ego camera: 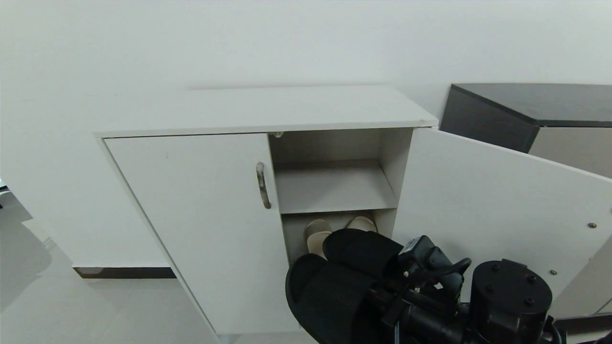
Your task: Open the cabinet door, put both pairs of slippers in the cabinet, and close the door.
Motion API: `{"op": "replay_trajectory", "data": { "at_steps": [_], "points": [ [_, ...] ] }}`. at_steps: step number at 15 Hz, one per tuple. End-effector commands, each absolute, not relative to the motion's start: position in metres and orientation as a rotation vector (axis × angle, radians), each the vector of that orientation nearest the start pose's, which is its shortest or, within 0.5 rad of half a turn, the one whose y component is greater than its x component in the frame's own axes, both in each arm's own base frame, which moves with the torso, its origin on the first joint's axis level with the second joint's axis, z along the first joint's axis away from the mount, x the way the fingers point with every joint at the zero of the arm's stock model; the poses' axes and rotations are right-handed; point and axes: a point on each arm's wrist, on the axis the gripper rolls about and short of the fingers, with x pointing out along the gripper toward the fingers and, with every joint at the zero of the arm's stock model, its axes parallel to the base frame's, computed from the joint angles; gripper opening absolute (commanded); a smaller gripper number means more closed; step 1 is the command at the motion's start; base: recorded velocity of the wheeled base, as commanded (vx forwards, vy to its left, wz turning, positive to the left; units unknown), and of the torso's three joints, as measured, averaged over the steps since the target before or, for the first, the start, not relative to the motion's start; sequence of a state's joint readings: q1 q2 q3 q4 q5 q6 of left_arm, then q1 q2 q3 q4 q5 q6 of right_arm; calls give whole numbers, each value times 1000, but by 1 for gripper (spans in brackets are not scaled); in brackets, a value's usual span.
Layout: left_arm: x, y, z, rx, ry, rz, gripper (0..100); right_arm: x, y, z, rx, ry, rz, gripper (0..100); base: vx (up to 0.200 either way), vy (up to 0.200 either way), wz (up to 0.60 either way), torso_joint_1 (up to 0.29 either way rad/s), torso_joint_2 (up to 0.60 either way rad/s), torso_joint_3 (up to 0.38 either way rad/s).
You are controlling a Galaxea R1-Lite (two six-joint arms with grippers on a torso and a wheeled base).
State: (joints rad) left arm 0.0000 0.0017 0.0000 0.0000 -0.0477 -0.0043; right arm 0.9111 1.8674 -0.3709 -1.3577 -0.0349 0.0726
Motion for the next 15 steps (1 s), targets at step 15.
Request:
{"op": "replay_trajectory", "data": {
  "at_steps": [15],
  "points": [
    [-23, -1, 76, -8, 2, -46, 0, 166, 214, 67, -148, 138, 921, 0, 0, 0, 0, -75, 251, 172]
  ]
}}
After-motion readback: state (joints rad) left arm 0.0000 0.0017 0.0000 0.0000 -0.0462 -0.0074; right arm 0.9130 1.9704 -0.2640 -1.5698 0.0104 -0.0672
